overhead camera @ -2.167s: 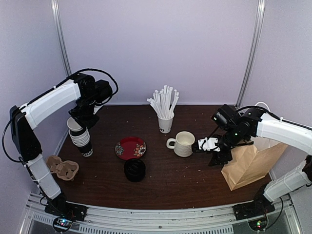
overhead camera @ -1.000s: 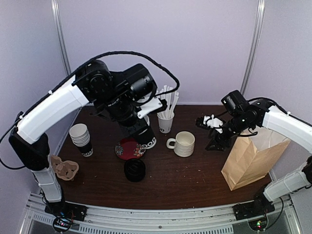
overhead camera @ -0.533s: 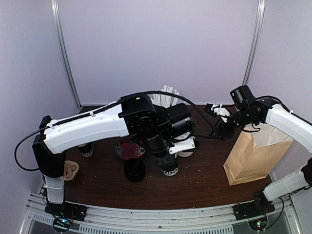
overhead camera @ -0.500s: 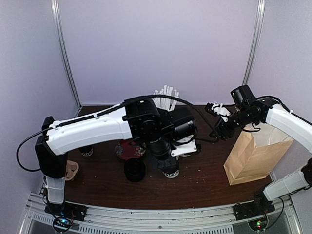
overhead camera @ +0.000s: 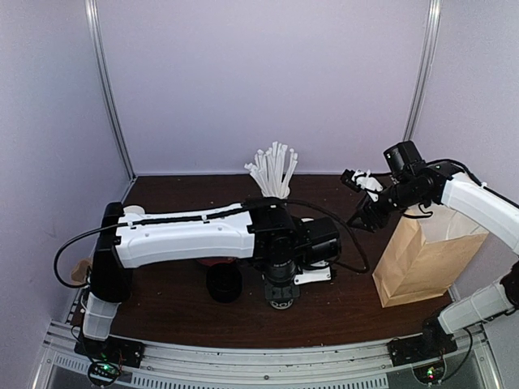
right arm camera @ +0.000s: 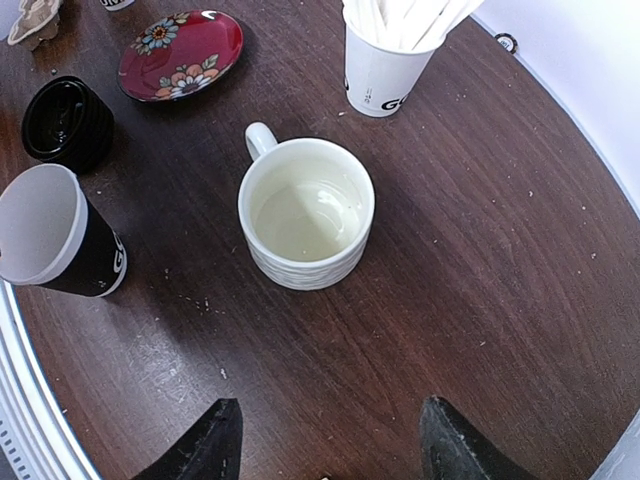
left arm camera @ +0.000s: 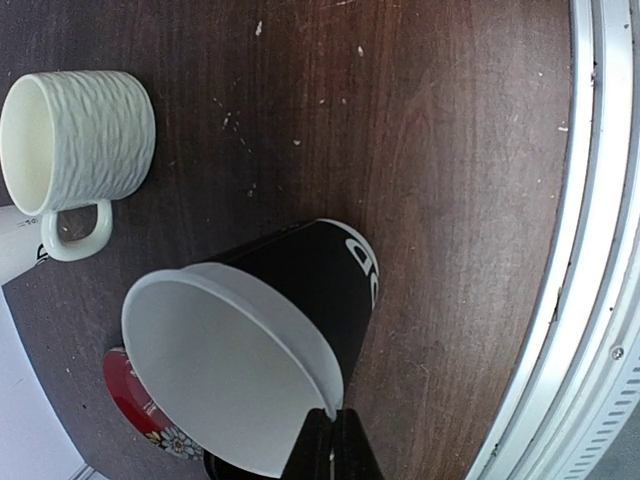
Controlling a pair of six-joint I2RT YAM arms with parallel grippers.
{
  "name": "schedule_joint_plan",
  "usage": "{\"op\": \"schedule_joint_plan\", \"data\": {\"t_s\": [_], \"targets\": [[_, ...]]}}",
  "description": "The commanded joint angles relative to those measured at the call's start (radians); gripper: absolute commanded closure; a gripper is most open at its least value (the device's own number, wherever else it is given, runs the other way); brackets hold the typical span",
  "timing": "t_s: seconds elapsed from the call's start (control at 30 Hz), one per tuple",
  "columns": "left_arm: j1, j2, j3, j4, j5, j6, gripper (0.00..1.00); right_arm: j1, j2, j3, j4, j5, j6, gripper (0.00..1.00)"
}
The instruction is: Pack the takeout coffee
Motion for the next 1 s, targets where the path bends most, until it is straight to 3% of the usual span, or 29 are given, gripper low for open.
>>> {"op": "schedule_joint_plan", "data": {"t_s": [0.0, 0.17, 0.33, 0.53, 0.7, 0.77, 0.97], "targets": [[0.003, -0.003, -0.030, 0.074, 0.009, 0.017, 1.00, -0.004, 0.018, 0.029, 0.016, -0.026, 0.010, 0.36], [0.004, 0.001, -0.049, 0.076, 0.012, 0.024, 0.95, -0.004, 0.032, 0.036, 0.008, -0.044, 0.007, 0.36], [-0.005, -0.031, -0.075, 0.077, -0.002, 0.024, 0.73, -0.004, 0.034, 0.044, -0.005, -0.072, -0.001, 0.36], [-0.006, -0.131, -0.073, 0.079, -0.005, 0.022, 0.64, -0.002, 0.036, 0.072, -0.037, -0.113, -0.017, 0.36], [0.004, -0.287, -0.168, 0.109, -0.158, -0.040, 0.49, 0.032, 0.029, 0.149, -0.113, -0.099, -0.044, 0.36], [0.058, -0.342, -0.212, 0.099, -0.200, -0.115, 0.44, 0.076, 0.022, 0.179, -0.139, -0.052, -0.061, 0.36], [0.253, -0.472, -0.422, 0.090, -0.133, -0.359, 0.47, 0.284, 0.029, 0.217, -0.198, 0.073, -0.101, 0.37]]}}
